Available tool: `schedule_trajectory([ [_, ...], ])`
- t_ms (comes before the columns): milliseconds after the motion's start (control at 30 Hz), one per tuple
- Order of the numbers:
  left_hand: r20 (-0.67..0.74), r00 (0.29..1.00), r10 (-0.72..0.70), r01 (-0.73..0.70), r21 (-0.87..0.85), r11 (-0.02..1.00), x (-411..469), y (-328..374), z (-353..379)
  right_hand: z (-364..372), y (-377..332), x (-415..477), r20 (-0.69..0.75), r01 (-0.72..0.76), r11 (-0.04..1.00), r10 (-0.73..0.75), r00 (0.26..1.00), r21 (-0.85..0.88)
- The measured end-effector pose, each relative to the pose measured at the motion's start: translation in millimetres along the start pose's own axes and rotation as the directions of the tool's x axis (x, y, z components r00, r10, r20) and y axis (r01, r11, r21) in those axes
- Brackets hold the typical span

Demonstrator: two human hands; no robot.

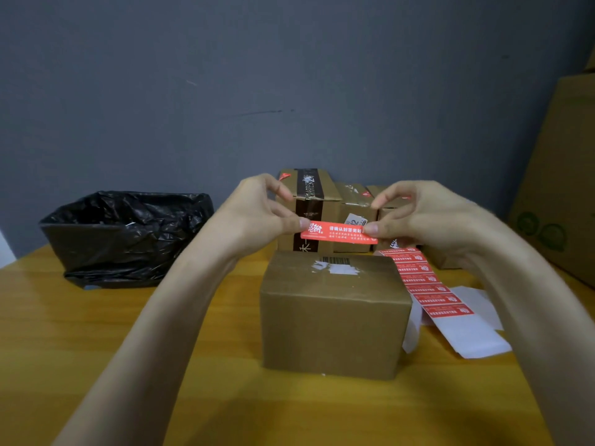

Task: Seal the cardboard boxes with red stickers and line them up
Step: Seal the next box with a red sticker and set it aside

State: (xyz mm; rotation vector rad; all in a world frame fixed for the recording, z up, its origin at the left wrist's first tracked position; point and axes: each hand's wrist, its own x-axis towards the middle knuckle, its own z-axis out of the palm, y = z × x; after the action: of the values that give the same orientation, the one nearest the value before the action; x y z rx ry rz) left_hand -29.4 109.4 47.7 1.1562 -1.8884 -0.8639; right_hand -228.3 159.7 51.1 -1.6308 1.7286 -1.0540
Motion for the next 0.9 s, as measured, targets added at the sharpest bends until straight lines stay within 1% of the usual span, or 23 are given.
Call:
schedule_trajectory([
  [100,0.045,0.999,-0.029,0.028,0.034,0.999,0,-2,-1,2,4,2,0.058,-0.02,1.0,0.021,0.998,-0.007],
  [200,0.115,0.991,-0.067,0.054,0.112,0.992,2,-5,0,5,9,7,0.116,-0.023,0.997,0.031,0.993,-0.074],
  [300,0.161,0.982,-0.098,0.068,0.18,0.981,5,-8,3,7,13,11,0.122,-0.036,0.983,0.059,0.991,-0.181],
  [467,0.235,0.963,-0.132,0.07,0.253,0.965,6,-11,7,14,13,14,0.162,-0.039,0.962,0.086,0.983,-0.27],
  [600,0.242,0.958,-0.156,0.088,0.269,0.959,8,-13,7,18,14,15,0.16,-0.039,0.958,0.087,0.983,-0.283],
  [733,0.248,0.953,-0.172,0.101,0.275,0.956,9,-13,7,19,13,14,0.186,-0.036,0.956,0.093,0.978,-0.29],
  [900,0.246,0.955,-0.168,0.087,0.308,0.947,9,-12,7,19,9,12,0.182,-0.033,0.944,0.097,0.979,-0.328],
])
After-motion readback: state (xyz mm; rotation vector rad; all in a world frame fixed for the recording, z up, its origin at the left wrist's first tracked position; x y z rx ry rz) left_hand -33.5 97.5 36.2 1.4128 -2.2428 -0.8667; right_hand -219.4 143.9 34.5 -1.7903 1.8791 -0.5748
